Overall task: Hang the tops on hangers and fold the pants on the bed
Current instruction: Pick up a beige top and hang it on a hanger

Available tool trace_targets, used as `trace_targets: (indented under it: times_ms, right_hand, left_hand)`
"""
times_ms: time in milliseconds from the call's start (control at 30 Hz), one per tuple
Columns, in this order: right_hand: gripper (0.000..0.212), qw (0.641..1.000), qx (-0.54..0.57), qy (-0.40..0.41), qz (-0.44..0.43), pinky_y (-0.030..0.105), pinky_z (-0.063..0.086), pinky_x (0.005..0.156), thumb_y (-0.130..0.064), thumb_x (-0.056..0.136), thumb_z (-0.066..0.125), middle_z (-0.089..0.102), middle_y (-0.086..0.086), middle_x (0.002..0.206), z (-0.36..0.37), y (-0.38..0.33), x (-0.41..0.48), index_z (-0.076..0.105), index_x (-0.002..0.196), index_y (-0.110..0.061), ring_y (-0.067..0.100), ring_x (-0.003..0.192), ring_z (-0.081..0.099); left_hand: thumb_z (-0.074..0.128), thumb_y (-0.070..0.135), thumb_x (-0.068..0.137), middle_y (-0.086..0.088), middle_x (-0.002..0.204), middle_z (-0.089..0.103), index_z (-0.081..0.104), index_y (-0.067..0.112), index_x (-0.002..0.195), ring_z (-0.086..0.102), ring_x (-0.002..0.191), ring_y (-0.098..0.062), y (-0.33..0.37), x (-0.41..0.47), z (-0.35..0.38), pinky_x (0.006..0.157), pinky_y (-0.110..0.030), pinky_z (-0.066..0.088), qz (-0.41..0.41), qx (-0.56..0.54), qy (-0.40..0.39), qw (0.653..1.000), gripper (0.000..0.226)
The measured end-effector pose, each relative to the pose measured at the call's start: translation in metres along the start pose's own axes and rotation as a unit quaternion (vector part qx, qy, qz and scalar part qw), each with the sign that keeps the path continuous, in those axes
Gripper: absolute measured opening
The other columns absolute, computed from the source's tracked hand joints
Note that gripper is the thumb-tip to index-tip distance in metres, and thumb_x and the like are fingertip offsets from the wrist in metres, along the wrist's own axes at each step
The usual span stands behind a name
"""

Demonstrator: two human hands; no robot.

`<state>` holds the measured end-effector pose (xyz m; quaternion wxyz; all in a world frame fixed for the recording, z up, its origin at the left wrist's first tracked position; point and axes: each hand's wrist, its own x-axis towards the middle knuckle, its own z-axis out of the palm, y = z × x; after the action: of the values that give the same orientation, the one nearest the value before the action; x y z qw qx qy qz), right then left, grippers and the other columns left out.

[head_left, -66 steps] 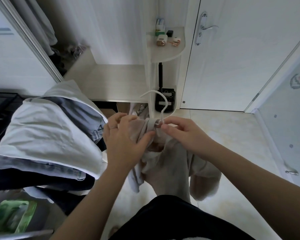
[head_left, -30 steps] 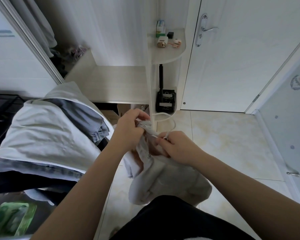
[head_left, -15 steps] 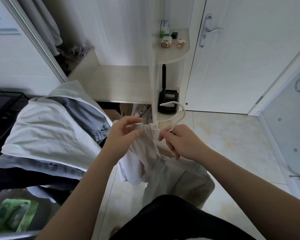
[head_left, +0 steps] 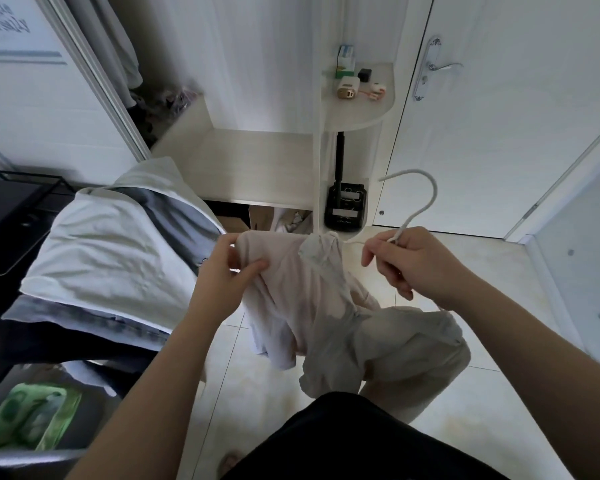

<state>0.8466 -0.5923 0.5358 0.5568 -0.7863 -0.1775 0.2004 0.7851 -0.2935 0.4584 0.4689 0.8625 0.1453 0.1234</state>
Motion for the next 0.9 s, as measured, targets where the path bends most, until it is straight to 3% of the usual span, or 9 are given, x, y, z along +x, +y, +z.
trace_targets:
  times_ms: [200,267,400,467,567,633,700,800,900]
  right_hand:
    - [0.035,1.0,0.005,0.002,0.009,0.026,0.038,0.038,-0.017,0.103,0.051,0.045,0.009,0.05,-0.014,0.01,-0.008,0.07,0.075,-0.009,0.019,0.04,0.035]
    - [0.034,1.0,-0.004,0.002,0.018,0.025,0.035,0.039,-0.018,0.103,0.051,0.044,0.011,0.051,-0.02,0.012,-0.011,0.069,0.076,-0.008,0.021,0.041,0.033]
    - [0.033,0.999,0.0,-0.002,0.039,0.021,0.025,0.04,-0.016,0.102,0.051,0.039,0.013,0.051,-0.025,0.015,-0.015,0.067,0.076,-0.004,0.019,0.042,0.028]
    - [0.033,0.999,0.008,-0.011,0.031,0.02,0.024,0.04,-0.015,0.102,0.051,0.038,0.013,0.051,-0.023,0.013,-0.016,0.067,0.076,-0.004,0.018,0.042,0.027]
    - [0.033,0.999,0.025,-0.028,0.014,0.021,0.024,0.04,-0.013,0.103,0.05,0.037,0.014,0.052,-0.016,0.007,-0.014,0.067,0.078,-0.002,0.018,0.043,0.026]
    - [0.033,0.999,0.032,-0.02,0.009,0.021,0.024,0.04,-0.014,0.103,0.049,0.037,0.014,0.051,-0.012,0.003,-0.011,0.067,0.077,-0.002,0.018,0.043,0.026]
    - [0.034,0.999,0.038,-0.003,0.002,0.022,0.023,0.041,-0.015,0.103,0.05,0.038,0.011,0.05,-0.01,-0.001,-0.008,0.067,0.076,-0.002,0.018,0.042,0.026]
    - [0.033,0.998,0.058,0.007,-0.005,0.022,0.022,0.041,-0.013,0.103,0.049,0.038,0.008,0.048,-0.012,-0.005,-0.006,0.066,0.077,-0.001,0.017,0.04,0.025]
    - [0.033,0.998,0.068,0.002,-0.006,0.021,0.021,0.041,-0.012,0.102,0.049,0.037,0.008,0.048,-0.015,-0.007,-0.005,0.066,0.077,0.0,0.017,0.039,0.024]
  left_hand:
    - [0.073,0.011,0.088,0.013,0.069,0.067,0.065,0.029,0.08,0.061,0.066,-0.003,-0.01,0.005,-0.016,0.068,-0.031,0.046,0.014,0.077,-0.096,0.992,0.021]
    - [0.069,0.013,0.091,0.012,0.064,0.064,0.064,0.028,0.076,0.059,0.062,-0.001,-0.012,0.006,-0.022,0.065,-0.027,0.041,0.005,0.095,-0.037,0.995,0.022]
    - [0.055,0.022,0.099,0.019,0.086,0.062,0.062,0.031,0.092,0.055,0.077,-0.003,-0.01,0.008,-0.033,0.072,-0.019,0.039,0.036,0.045,0.165,0.985,0.013]
    - [0.049,0.02,0.101,0.015,0.092,0.057,0.06,0.026,0.095,0.052,0.089,-0.01,-0.01,0.014,-0.032,0.078,-0.022,0.038,0.052,0.05,0.188,0.98,0.014]
    - [0.044,0.015,0.104,-0.014,0.108,0.059,0.061,0.007,0.102,0.054,0.103,-0.031,-0.013,0.028,-0.026,0.089,-0.039,0.04,-0.016,0.085,0.164,0.983,0.02]
    - [0.045,0.019,0.103,-0.018,0.117,0.059,0.06,0.011,0.106,0.055,0.111,-0.035,-0.01,0.028,-0.021,0.097,-0.045,0.043,-0.042,0.043,0.159,0.985,0.017]
    - [0.049,0.032,0.098,-0.012,0.126,0.055,0.054,0.025,0.116,0.053,0.118,-0.028,-0.002,0.017,-0.011,0.103,-0.043,0.044,-0.01,-0.047,0.148,0.988,0.02]
    - [0.065,0.037,0.087,0.001,0.139,0.048,0.042,0.029,0.138,0.05,0.129,-0.014,-0.004,-0.006,0.011,0.106,-0.028,0.041,0.035,-0.115,0.041,0.992,0.056]
    - [0.079,0.035,0.083,0.033,0.111,0.057,0.048,0.031,0.125,0.057,0.106,0.008,-0.013,-0.019,0.027,0.083,-0.006,0.044,0.007,-0.085,-0.021,0.996,0.052]
